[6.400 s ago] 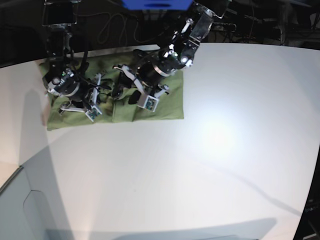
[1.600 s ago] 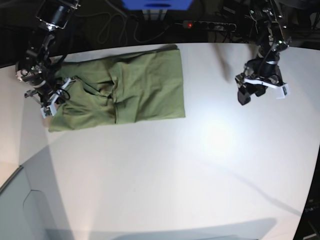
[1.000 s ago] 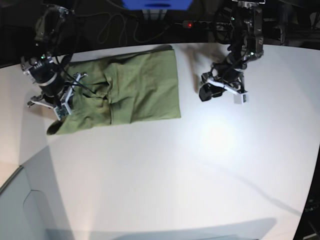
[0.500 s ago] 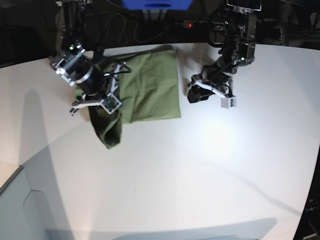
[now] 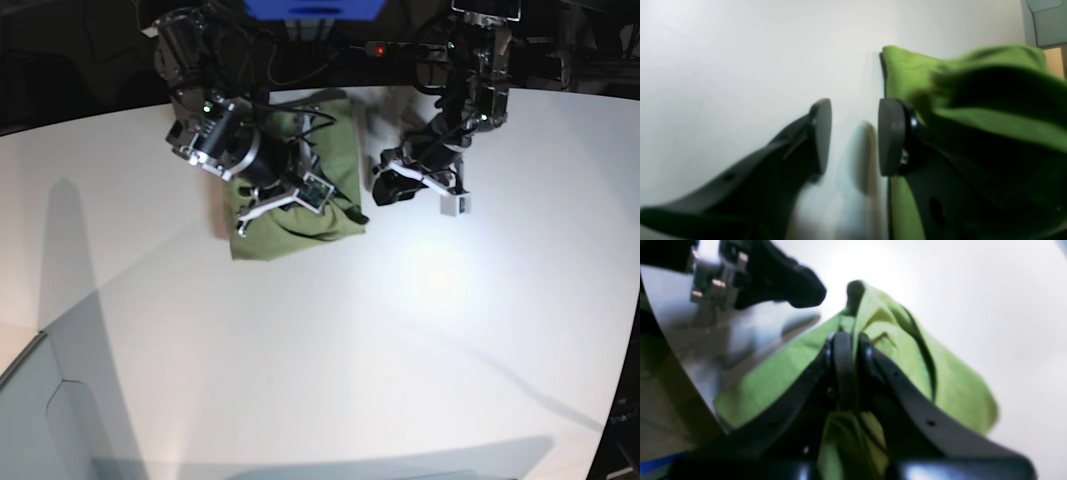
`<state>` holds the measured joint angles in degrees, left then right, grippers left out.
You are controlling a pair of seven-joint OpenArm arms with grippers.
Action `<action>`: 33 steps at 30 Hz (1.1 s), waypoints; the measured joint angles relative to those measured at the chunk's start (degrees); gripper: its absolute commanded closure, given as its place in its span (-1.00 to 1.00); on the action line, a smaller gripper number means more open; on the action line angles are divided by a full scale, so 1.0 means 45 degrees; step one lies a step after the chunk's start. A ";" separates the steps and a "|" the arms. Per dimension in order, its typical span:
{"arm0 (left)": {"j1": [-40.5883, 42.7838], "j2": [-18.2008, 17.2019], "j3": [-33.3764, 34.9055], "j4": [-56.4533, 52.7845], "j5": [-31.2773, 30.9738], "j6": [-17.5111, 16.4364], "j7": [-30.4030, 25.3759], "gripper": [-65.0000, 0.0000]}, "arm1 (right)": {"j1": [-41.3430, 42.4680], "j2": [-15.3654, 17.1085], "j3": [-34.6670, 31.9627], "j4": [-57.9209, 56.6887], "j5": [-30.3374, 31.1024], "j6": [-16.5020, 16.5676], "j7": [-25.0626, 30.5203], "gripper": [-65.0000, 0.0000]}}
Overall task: Fold the T-shirt properly
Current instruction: 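Fold the shirt end with the right gripper over onto the bundle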
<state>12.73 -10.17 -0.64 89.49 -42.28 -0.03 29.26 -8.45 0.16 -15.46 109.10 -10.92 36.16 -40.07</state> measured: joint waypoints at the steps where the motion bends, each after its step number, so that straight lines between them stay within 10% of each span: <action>1: 0.0000 0.0000 0.0000 0.0000 0.0005 0.0000 0.0019 0.30 | 0.0000 -0.0005 -0.0029 -0.0189 0.0000 -0.0005 0.0277 1.00; 23: -0.0330 -0.0005 -0.0097 0.0267 0.0078 0.0199 0.0223 0.30 | 0.0005 -0.0107 -0.0180 -0.1758 -0.0102 -0.0005 0.0816 0.99; 33: 0.0831 -0.0049 -0.2424 0.1214 0.0053 0.0189 0.0374 0.30 | 0.0029 0.0024 -0.0865 -0.1336 0.0044 0.0044 0.0860 -0.13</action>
<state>16.47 -10.39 -11.55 94.96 -42.04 0.82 30.94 -8.32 0.27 -19.35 103.09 -10.72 36.36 -36.21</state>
